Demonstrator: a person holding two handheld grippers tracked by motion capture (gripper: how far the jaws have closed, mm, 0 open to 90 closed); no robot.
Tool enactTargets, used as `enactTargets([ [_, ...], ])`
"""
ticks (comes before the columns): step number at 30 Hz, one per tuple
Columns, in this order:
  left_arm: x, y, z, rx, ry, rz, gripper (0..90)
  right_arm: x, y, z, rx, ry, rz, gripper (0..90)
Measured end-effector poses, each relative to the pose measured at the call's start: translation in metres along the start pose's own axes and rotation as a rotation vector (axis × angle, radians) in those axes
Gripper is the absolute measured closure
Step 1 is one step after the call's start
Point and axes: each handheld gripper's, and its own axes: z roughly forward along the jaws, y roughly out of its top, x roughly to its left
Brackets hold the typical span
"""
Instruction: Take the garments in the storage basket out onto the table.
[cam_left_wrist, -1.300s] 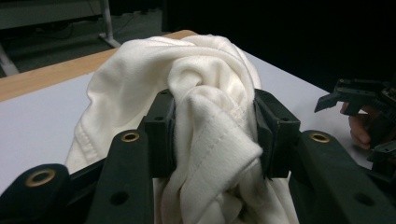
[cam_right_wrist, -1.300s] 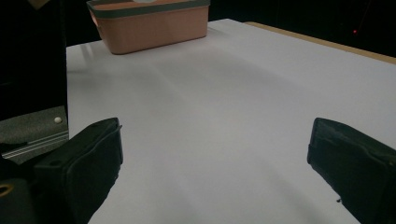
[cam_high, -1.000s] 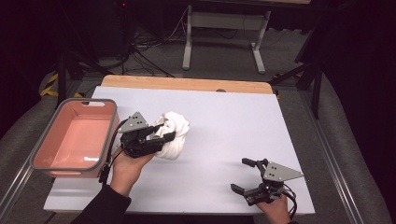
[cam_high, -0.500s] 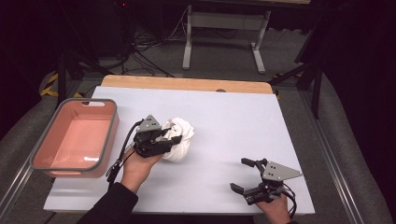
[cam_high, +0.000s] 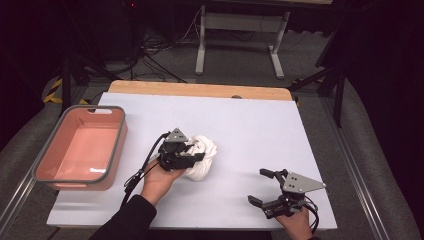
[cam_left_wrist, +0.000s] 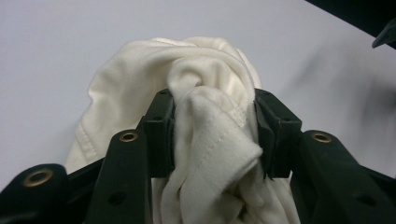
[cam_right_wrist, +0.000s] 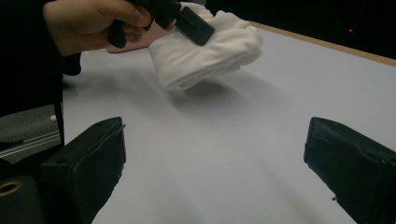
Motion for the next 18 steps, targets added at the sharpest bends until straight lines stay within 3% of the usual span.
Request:
enactTargets([
  [7, -0.003, 0.0, 0.009, 0.035, 0.006, 0.006, 53.6, -0.002, 0.001, -0.003, -0.005, -0.006, 0.002, 5.5],
  [11, -0.005, -0.002, 0.018, 0.1, -0.007, 0.023, 50.9, -0.002, 0.001, -0.003, -0.007, -0.007, 0.004, 5.5],
  [18, -0.005, -0.001, 0.018, 0.1, -0.03, 0.029, 42.6, -0.002, 0.0, -0.003, -0.006, -0.005, 0.011, 5.5],
])
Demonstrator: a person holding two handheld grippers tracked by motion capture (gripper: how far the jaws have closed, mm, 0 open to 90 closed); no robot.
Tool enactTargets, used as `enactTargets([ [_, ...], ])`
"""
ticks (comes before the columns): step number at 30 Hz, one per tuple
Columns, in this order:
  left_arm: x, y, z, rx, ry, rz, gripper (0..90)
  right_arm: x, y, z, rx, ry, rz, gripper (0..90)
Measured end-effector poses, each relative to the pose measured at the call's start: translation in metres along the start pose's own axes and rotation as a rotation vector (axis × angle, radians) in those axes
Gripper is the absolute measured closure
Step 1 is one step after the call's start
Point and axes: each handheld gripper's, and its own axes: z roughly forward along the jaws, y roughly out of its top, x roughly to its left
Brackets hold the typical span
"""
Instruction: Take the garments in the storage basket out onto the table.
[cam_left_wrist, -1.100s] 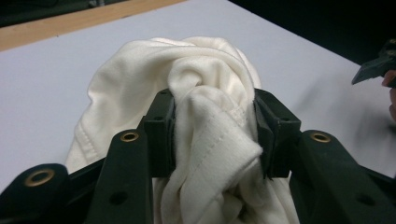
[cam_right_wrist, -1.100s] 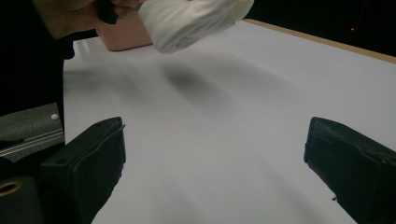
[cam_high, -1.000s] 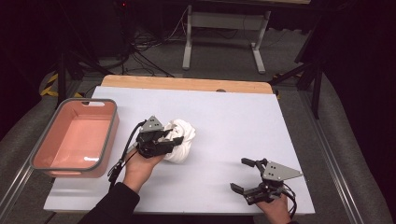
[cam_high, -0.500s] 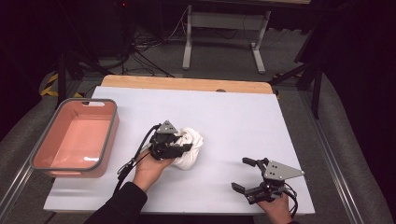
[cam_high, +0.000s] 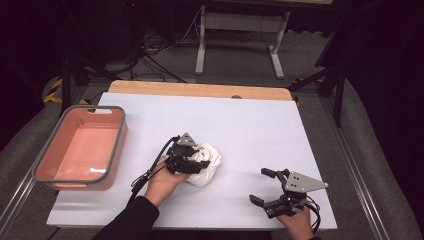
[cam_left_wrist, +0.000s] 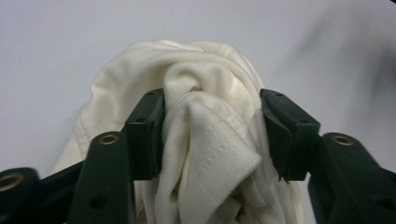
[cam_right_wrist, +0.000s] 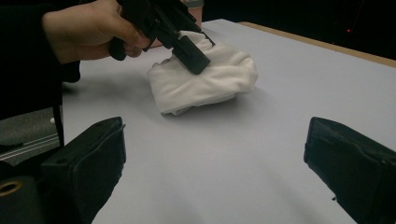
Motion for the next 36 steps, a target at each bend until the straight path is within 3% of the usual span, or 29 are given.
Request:
enactTargets([
  [4, -0.002, 0.002, -0.004, -0.02, -0.011, 0.002, 29.0, 0.001, 0.001, 0.0, -0.003, 0.002, -0.001, 5.6],
  [8, -0.003, 0.004, -0.014, -0.043, -0.012, 0.023, 24.9, 0.0, 0.002, 0.0, 0.001, -0.004, 0.0, 5.6],
  [12, 0.0, 0.004, -0.028, -0.1, -0.026, 0.003, 23.2, 0.001, 0.01, 0.001, 0.007, -0.003, -0.011, 6.5],
  [16, 0.001, 0.003, -0.038, -0.102, -0.029, 0.018, 21.1, -0.003, 0.016, 0.003, -0.003, 0.021, 0.027, 11.4],
  [18, 0.001, 0.002, -0.049, -0.125, -0.03, 0.019, 21.1, -0.007, 0.021, 0.004, -0.003, 0.032, 0.038, 16.2],
  [24, -0.001, -0.003, -0.063, -0.149, -0.01, 0.032, 19.0, -0.013, 0.037, 0.018, 0.053, 0.031, 0.026, 21.3],
  [29, 0.001, -0.009, -0.071, -0.165, -0.005, 0.019, 20.4, -0.014, 0.051, 0.035, 0.101, 0.024, -0.004, 24.3],
  [32, 0.005, -0.014, -0.079, -0.159, 0.007, 0.025, 21.9, -0.013, 0.062, 0.048, 0.129, 0.023, -0.039, 24.4],
  [36, 0.01, -0.019, -0.086, -0.17, 0.011, 0.031, 22.6, -0.013, 0.07, 0.059, 0.141, 0.035, -0.046, 25.9],
])
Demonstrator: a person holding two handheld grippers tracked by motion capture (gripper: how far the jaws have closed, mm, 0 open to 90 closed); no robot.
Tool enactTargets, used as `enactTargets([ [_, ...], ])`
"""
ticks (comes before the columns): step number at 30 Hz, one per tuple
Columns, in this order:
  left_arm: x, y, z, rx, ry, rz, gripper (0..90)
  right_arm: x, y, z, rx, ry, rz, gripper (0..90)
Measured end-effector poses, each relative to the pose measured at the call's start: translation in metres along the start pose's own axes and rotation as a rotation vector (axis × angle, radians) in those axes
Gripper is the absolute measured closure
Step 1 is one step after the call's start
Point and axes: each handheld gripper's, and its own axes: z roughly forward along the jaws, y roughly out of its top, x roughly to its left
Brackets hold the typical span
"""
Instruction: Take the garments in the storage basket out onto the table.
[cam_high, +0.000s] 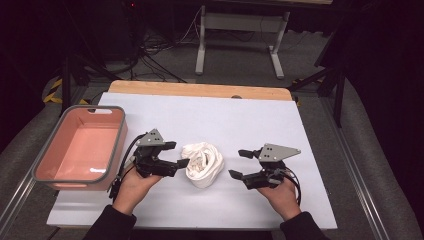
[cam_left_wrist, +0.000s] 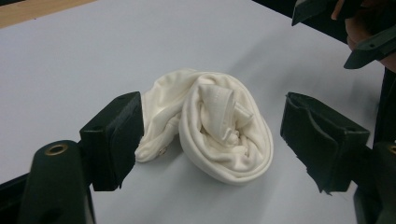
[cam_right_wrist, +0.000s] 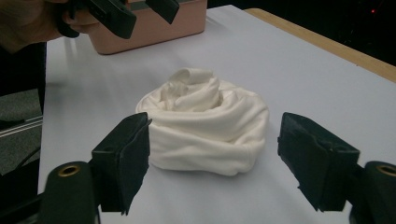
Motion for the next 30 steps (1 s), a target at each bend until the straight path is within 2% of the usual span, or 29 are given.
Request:
enactTargets([
  [3, 0.001, -0.002, -0.002, 0.003, 0.008, 0.009, 23.2, -0.003, 0.007, 0.008, 0.017, 0.004, 0.002, 28.8],
  [5, 0.002, -0.003, -0.002, 0.0, -0.001, 0.005, 22.6, -0.004, 0.009, 0.011, 0.03, -0.002, 0.001, 30.2],
  [7, 0.002, -0.003, -0.001, 0.001, -0.056, -0.024, 21.3, -0.006, 0.013, 0.019, 0.054, -0.009, -0.006, 31.3],
  [10, 0.003, -0.003, 0.0, 0.01, -0.081, -0.018, 17.3, -0.01, 0.022, 0.03, 0.077, 0.001, -0.028, 33.6],
  [14, 0.003, -0.004, -0.001, 0.01, -0.075, -0.013, 10.8, -0.015, 0.029, 0.041, 0.092, 0.013, -0.024, 34.0],
  [15, 0.003, -0.004, -0.002, 0.008, -0.057, -0.006, 9.4, -0.016, 0.031, 0.044, 0.098, 0.016, -0.021, 34.1],
  [16, 0.003, -0.004, -0.002, 0.008, -0.057, -0.006, 8.3, -0.018, 0.033, 0.047, 0.103, 0.021, -0.017, 34.0],
  [17, 0.003, -0.005, -0.004, 0.0, -0.029, 0.005, 6.1, -0.02, 0.035, 0.051, 0.108, 0.025, -0.016, 34.0],
  [20, 0.004, -0.007, -0.008, 0.0, -0.017, 0.009, 5.8, -0.024, 0.038, 0.06, 0.121, 0.041, 0.001, 34.1],
  [24, 0.005, -0.009, -0.012, 0.012, 0.005, 0.006, 5.5, -0.028, 0.04, 0.071, 0.148, 0.034, -0.006, 34.6],
  [25, 0.007, -0.011, -0.014, 0.04, 0.015, -0.006, 6.9, -0.031, 0.04, 0.077, 0.16, 0.027, -0.006, 34.8],
  [26, 0.007, -0.011, -0.014, 0.04, 0.015, -0.006, 7.1, -0.031, 0.04, 0.077, 0.16, 0.027, -0.006, 34.8],
  [28, 0.01, -0.014, -0.018, 0.043, 0.004, -0.026, 7.1, -0.037, 0.04, 0.085, 0.175, 0.017, 0.005, 35.1],
  [30, 0.011, -0.016, -0.021, 0.042, 0.015, -0.026, 7.3, -0.041, 0.04, 0.091, 0.188, 0.012, 0.03, 35.2],
])
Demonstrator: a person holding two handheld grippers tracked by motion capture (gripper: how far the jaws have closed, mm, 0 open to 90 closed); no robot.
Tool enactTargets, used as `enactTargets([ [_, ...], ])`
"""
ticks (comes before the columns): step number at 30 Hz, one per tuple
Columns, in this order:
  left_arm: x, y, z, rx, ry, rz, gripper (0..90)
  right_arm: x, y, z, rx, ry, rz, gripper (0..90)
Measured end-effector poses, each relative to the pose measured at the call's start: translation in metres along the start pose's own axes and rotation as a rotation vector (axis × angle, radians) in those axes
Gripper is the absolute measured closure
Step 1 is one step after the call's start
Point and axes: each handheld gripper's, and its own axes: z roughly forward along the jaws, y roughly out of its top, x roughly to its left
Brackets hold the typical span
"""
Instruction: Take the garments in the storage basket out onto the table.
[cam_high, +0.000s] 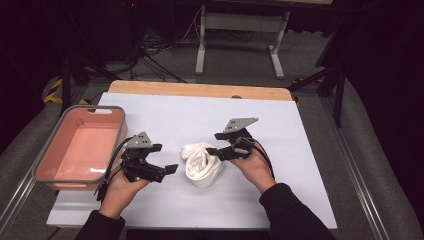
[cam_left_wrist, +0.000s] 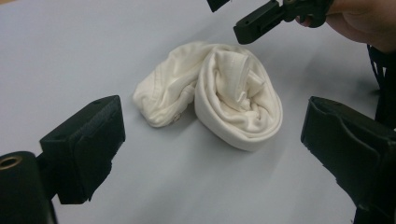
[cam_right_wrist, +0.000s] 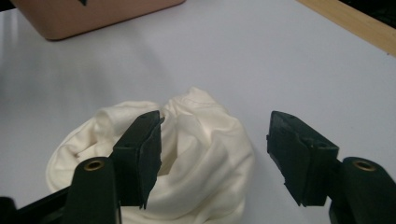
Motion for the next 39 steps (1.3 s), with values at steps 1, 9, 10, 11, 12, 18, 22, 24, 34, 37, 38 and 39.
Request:
enactTargets([
  [1, 0.0, 0.0, 0.0, 0.0, 0.0, 0.0, 7.5, -0.002, 0.001, 0.003, 0.003, 0.001, 0.014, 34.9],
  [9, 0.002, -0.005, -0.007, -0.03, 0.016, -0.002, 14.9, -0.01, 0.003, 0.025, 0.061, 0.004, 0.042, 34.4],
  [10, 0.002, -0.005, -0.007, -0.03, 0.016, -0.002, 15.4, -0.01, 0.003, 0.025, 0.061, 0.004, 0.042, 34.4],
  [11, 0.003, -0.005, -0.008, -0.034, 0.014, -0.004, 15.4, -0.01, 0.002, 0.028, 0.067, 0.007, 0.047, 33.8],
  [12, 0.003, -0.006, -0.008, -0.035, 0.01, -0.006, 16.6, -0.011, 0.001, 0.033, 0.089, 0.007, 0.054, 32.8],
  [18, 0.003, -0.007, -0.008, -0.039, 0.013, 0.003, 18.3, -0.014, -0.004, 0.041, 0.135, 0.003, 0.069, 33.6],
  [22, 0.004, -0.007, -0.007, -0.046, 0.012, 0.004, 19.4, -0.016, -0.008, 0.046, 0.21, 0.017, 0.07, 47.5],
  [24, 0.003, -0.006, -0.006, -0.044, 0.008, 0.004, 19.6, -0.015, -0.009, 0.046, 0.231, 0.027, 0.068, 57.4],
  [34, 0.001, -0.005, 0.001, -0.044, -0.003, 0.014, 21.8, -0.009, -0.007, 0.037, 0.226, 0.012, 0.035, 78.0],
  [37, 0.001, -0.005, 0.004, -0.046, -0.016, 0.018, 23.7, -0.006, -0.005, 0.026, 0.189, -0.008, 0.02, 78.0],
  [38, 0.001, -0.005, 0.005, -0.045, -0.021, 0.014, 24.2, -0.005, -0.005, 0.024, 0.182, -0.017, 0.018, 78.0],
  [39, 0.0, -0.005, 0.006, -0.049, -0.028, 0.014, 24.8, -0.005, -0.005, 0.021, 0.172, -0.028, 0.013, 78.0],
])
